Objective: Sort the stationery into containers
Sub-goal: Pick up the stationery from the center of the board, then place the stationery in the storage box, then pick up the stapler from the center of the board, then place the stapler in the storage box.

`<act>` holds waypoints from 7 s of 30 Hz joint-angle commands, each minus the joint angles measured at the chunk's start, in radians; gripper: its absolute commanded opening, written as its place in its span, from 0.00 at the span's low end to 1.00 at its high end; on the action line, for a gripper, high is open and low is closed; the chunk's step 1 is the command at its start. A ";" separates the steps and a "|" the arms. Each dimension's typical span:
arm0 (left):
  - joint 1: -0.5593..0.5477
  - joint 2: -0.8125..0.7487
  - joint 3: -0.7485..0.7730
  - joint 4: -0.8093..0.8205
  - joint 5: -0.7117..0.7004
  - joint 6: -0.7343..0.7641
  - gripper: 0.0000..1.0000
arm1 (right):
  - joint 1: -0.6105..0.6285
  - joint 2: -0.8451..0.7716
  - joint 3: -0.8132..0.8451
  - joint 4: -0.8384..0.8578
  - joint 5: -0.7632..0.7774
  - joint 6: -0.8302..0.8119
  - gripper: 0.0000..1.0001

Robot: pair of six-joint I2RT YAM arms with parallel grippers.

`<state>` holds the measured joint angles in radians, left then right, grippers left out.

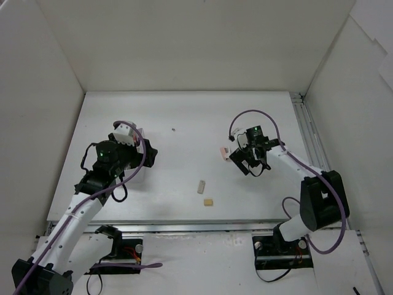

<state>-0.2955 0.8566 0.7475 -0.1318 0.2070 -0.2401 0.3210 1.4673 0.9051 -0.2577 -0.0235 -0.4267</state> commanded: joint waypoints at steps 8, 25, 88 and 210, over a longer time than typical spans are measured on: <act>-0.011 0.013 0.041 0.023 -0.026 0.039 0.99 | -0.140 0.218 0.196 -0.028 -0.124 -0.310 0.98; -0.011 0.007 0.047 -0.008 -0.146 0.051 1.00 | -0.148 0.452 0.400 -0.258 -0.246 -0.377 0.23; -0.415 0.383 0.078 0.564 0.319 -0.249 0.00 | 0.467 -0.341 -0.152 0.831 -0.136 0.163 0.34; -0.258 0.483 0.185 0.411 0.585 -0.295 0.00 | 0.512 -0.315 -0.155 0.864 0.004 0.336 0.65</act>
<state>-0.5690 1.3968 0.9192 0.2646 0.7803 -0.5690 0.8330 1.1465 0.6827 0.4381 -0.0998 -0.0780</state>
